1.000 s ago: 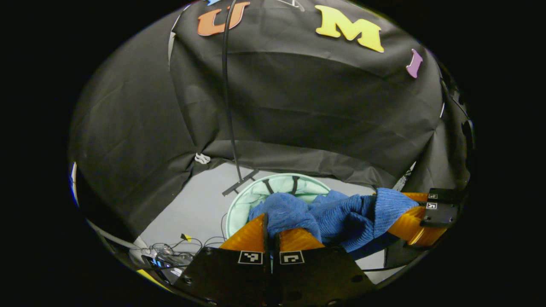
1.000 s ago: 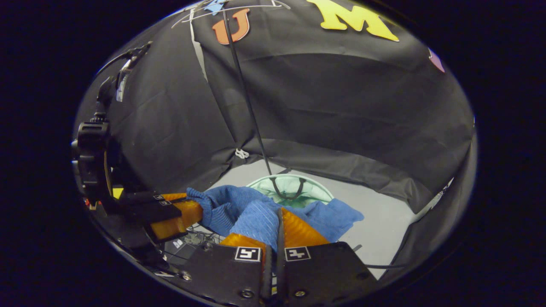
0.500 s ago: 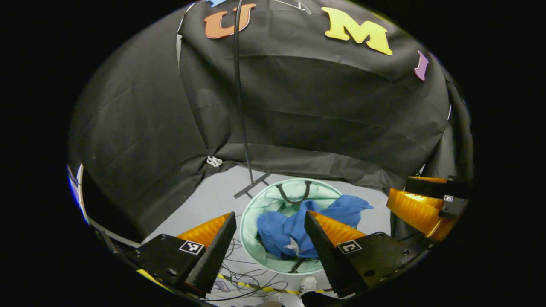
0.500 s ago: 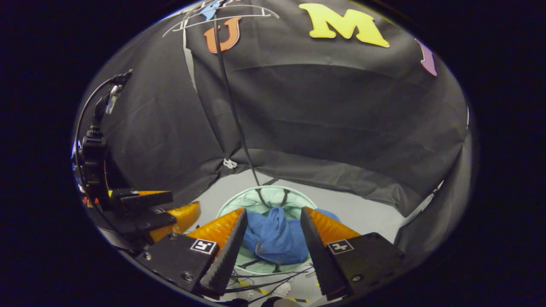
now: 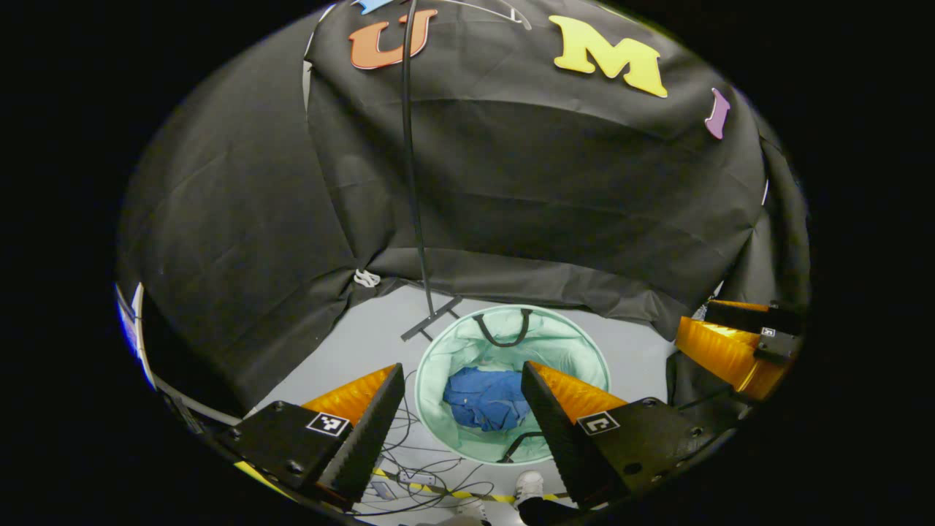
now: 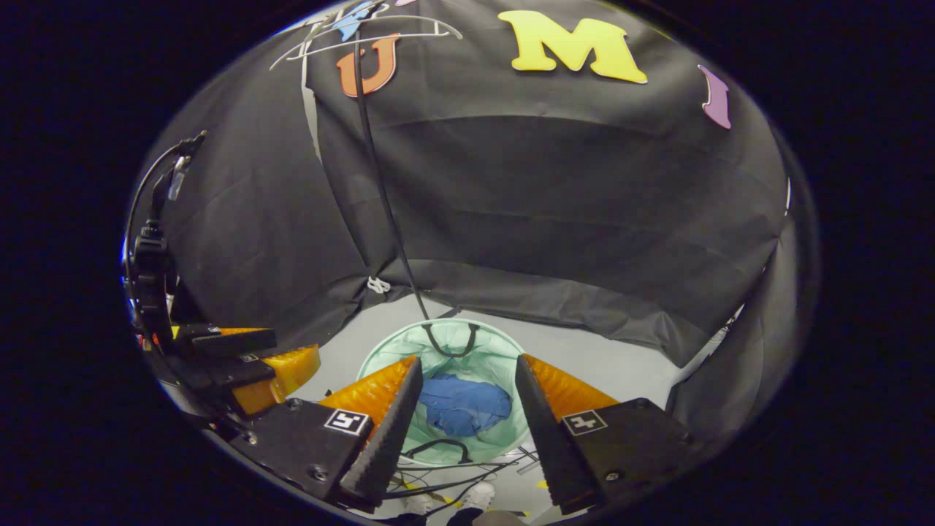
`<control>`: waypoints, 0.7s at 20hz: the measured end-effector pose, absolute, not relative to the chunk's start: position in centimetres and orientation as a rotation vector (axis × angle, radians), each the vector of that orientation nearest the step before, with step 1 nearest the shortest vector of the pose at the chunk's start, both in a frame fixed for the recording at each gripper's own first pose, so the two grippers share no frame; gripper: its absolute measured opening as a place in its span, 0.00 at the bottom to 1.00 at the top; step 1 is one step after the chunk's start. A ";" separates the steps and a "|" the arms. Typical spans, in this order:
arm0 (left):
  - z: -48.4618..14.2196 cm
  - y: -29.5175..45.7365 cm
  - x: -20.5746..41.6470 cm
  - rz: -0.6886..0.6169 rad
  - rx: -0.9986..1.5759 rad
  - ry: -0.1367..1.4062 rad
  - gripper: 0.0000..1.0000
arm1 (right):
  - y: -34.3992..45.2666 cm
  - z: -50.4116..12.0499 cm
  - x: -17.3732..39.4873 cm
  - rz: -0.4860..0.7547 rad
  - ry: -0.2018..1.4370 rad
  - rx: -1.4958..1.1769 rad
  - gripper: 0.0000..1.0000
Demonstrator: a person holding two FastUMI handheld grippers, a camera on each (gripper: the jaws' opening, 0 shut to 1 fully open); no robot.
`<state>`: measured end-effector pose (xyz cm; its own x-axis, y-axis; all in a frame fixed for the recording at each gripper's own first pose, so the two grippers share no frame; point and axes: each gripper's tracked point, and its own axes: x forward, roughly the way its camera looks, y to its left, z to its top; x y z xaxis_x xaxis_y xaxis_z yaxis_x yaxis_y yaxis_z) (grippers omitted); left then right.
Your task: Grasp the clothes on the hanger with both hands and then place them into the laundry hamper below.
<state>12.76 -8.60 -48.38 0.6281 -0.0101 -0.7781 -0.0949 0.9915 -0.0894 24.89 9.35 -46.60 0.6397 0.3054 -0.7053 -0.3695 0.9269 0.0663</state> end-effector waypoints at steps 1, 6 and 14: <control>-48.1 -8.5 12.6 0.054 -0.124 0.888 0.97 | 9.5 -46.3 24.8 0.388 0.785 -0.082 0.82; -44.9 -7.2 11.6 0.057 -0.062 0.844 0.97 | 10.2 -43.0 24.0 0.378 0.735 -0.031 0.82; -33.0 -5.5 9.5 0.003 -0.062 0.637 1.00 | 8.4 -29.3 19.0 0.287 0.505 -0.040 0.82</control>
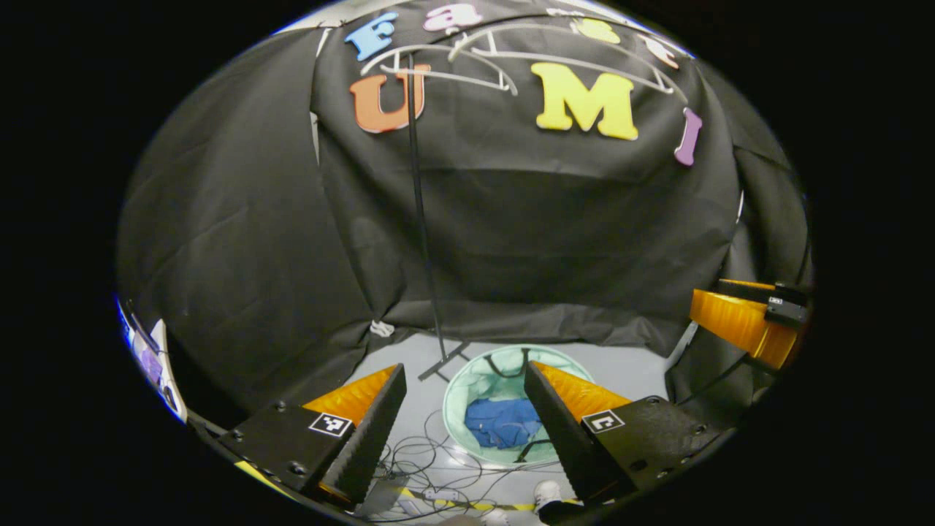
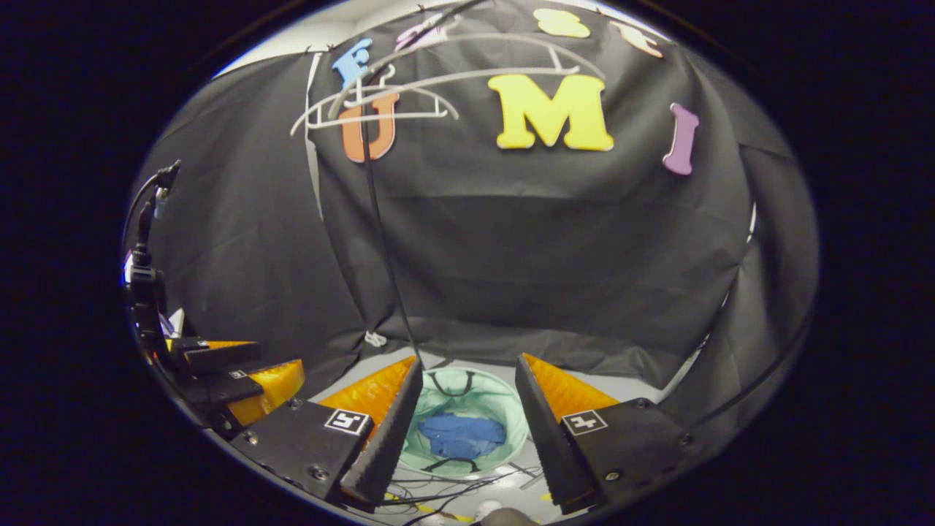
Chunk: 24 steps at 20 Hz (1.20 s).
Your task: Grasp the clothes on the hanger with both hands and then place them into the laundry hamper below.
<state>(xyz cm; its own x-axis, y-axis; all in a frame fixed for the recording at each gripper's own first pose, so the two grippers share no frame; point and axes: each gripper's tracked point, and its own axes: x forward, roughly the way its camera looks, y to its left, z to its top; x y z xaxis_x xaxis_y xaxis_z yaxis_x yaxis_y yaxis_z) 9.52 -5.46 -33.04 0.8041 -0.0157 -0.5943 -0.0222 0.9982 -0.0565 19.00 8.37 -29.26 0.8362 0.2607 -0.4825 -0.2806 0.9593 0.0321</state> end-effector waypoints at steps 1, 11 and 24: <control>-31.2 -5.2 9.2 -0.016 -0.058 0.602 0.99 | 8.2 -27.0 18.4 0.272 0.466 -0.047 0.82; -13.7 -5.2 3.2 -0.116 -0.035 0.298 1.00 | 5.9 -10.4 6.5 0.230 0.182 -0.060 1.00; 0.5 -9.2 -6.5 -0.010 -0.015 0.045 0.97 | -5.9 -0.3 -4.2 0.202 0.001 0.046 0.99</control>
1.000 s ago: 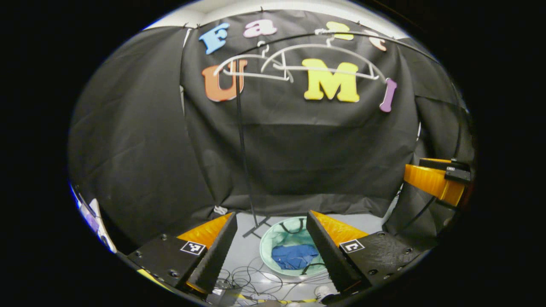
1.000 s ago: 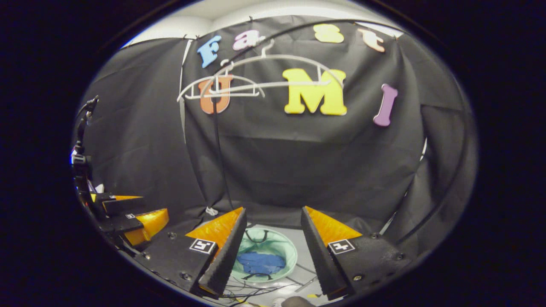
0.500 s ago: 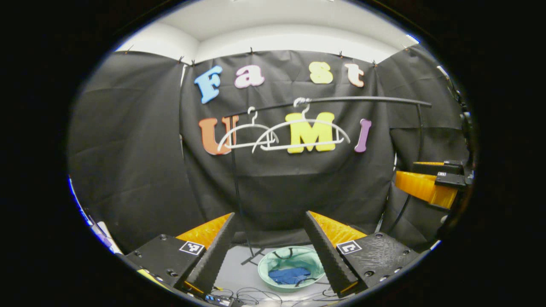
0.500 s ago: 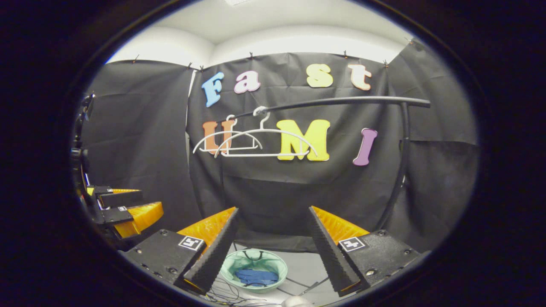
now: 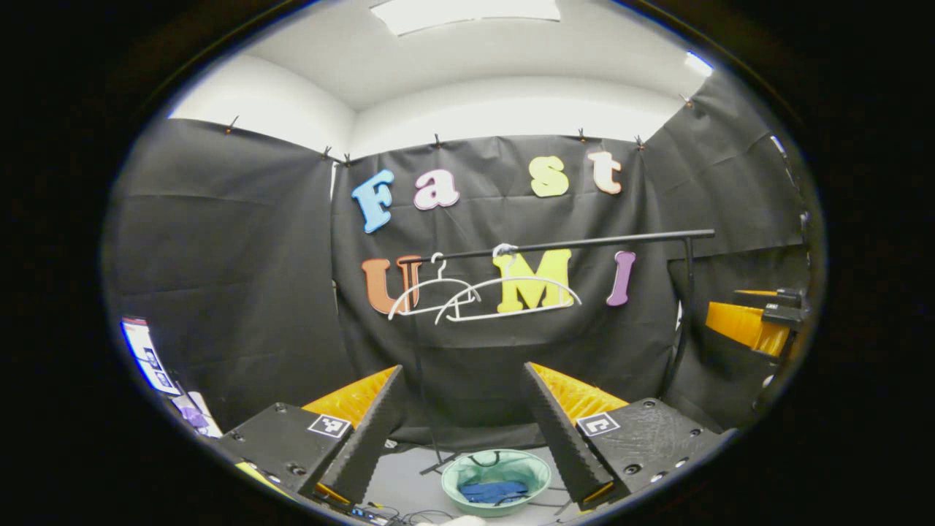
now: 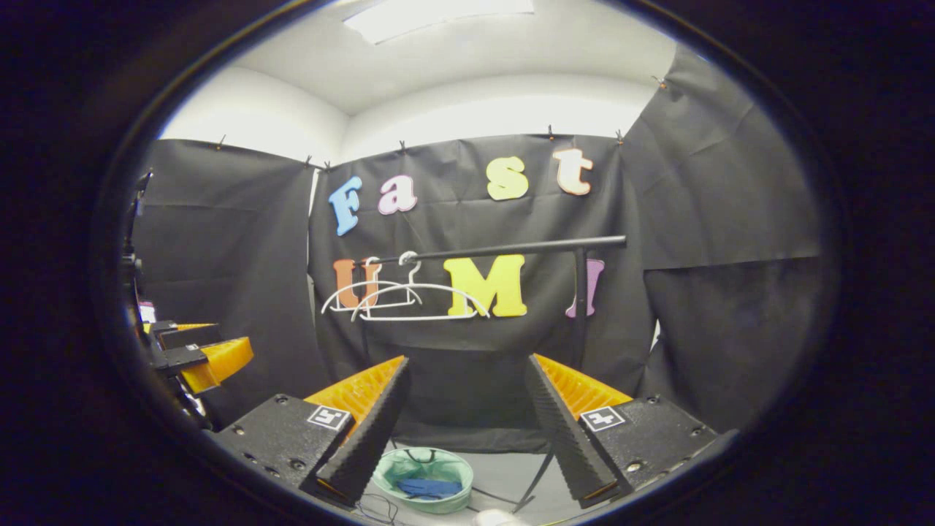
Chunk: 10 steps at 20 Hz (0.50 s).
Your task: Grasp the clothes on the hanger with both hands and then place them into the laundry hamper below.
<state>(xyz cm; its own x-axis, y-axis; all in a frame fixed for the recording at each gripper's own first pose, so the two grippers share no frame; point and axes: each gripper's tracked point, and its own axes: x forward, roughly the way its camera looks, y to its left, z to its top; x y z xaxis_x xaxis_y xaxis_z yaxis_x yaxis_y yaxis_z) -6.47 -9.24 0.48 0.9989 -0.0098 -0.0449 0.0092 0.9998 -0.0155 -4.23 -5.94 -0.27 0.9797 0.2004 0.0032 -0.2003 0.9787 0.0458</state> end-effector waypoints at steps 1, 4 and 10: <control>0.9 -9.6 -7.4 -0.002 -0.022 0.038 0.98 | -6.0 0.0 -4.7 0.227 -0.003 0.060 0.99; 1.4 -9.2 -9.1 0.047 -0.028 0.036 0.98 | -7.2 -0.1 -5.5 0.243 0.002 0.082 1.00; 2.7 -7.4 -10.2 0.053 -0.001 0.018 0.99 | -8.3 0.9 -7.2 0.165 -0.047 0.093 0.99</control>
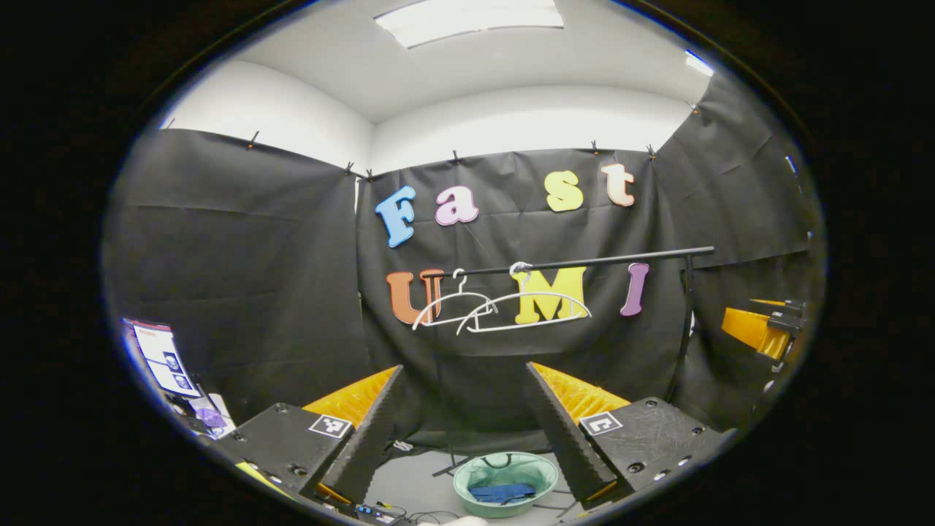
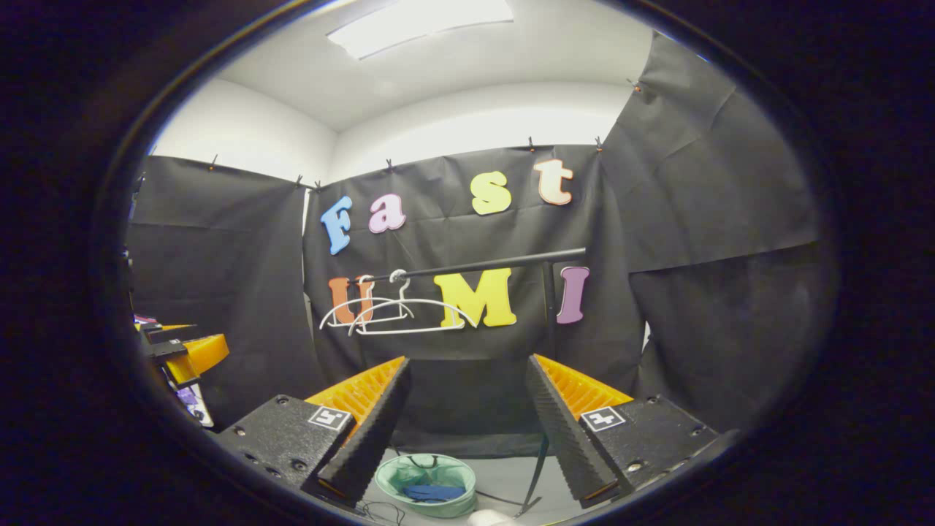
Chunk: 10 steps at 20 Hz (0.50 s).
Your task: Grasp the clothes on the hanger with both hands and then place them into the laundry hamper below.
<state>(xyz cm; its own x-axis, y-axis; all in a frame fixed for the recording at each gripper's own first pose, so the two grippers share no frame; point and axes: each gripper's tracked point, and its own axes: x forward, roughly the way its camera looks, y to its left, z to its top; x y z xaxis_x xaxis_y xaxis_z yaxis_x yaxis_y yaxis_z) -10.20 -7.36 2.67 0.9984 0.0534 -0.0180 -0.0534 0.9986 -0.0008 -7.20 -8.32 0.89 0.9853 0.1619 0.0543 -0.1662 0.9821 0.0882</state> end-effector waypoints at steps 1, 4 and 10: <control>3.0 -7.3 -10.2 0.048 -0.010 0.009 0.99 | -8.1 1.0 -7.1 0.157 -0.051 0.087 0.99; 3.5 -7.0 -9.8 0.028 -0.012 -0.002 1.00 | -7.5 1.7 -7.0 0.153 -0.058 0.090 0.99; 3.2 -6.2 -9.7 0.020 -0.002 0.004 0.99 | -6.0 1.8 -7.1 0.166 -0.060 0.085 0.99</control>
